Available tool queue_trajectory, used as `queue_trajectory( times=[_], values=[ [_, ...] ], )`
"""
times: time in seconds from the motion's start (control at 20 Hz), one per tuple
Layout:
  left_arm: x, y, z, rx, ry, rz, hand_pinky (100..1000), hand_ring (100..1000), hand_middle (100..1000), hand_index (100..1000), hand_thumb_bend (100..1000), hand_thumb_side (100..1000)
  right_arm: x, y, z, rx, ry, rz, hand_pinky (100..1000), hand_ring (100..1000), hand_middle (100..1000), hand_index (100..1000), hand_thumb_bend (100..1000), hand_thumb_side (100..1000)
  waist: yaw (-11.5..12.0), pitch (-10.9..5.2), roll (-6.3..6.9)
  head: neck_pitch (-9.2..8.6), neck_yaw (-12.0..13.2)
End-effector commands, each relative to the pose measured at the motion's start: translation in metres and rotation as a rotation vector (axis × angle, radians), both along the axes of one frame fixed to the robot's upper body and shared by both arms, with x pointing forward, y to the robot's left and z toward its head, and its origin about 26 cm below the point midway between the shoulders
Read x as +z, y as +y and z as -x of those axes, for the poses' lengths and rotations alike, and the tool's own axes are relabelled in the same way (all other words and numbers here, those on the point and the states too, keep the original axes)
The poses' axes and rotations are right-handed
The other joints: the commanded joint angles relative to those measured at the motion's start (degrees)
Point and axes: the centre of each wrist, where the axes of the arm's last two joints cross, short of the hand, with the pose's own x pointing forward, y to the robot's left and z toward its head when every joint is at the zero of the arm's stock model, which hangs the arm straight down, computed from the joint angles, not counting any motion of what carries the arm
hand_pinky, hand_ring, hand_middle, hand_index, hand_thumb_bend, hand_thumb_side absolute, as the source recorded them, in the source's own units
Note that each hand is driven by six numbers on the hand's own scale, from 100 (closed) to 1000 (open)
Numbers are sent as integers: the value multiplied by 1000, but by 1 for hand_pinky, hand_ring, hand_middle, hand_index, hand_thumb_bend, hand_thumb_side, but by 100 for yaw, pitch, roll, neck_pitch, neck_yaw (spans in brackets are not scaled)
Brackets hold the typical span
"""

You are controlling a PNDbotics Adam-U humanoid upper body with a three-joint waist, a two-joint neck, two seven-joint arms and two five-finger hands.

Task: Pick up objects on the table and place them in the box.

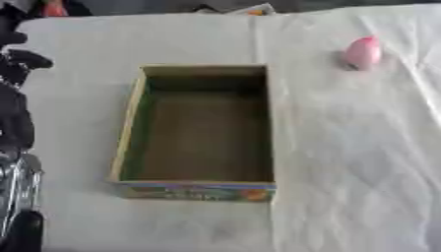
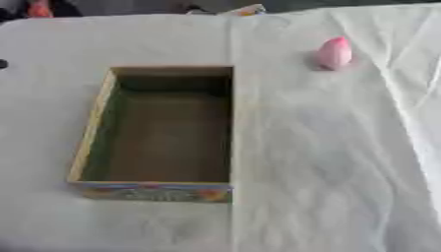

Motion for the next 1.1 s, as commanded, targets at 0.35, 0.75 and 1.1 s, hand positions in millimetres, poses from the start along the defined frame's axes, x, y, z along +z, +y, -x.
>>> queue_trajectory(
  times=[0.35,0.75,1.1],
  values=[
    [6,1,3,-3,-17,-24,547,473,563,727,100,917,55,-1,-2,-42,-1,327,662,760,795,878,407,1000,28,-101,-59,65,-6],
    [6,0,2,-15,-12,-37,547,473,563,726,100,915,101,5,-22,-128,92,649,679,804,816,910,581,1000,97,-130,-94,94,-49],
    [7,-3,1,-37,-13,-41,547,473,564,726,100,913,124,-2,-43,-234,212,926,690,831,826,935,763,1000,204,-158,-99,68,-132]
  ],
)
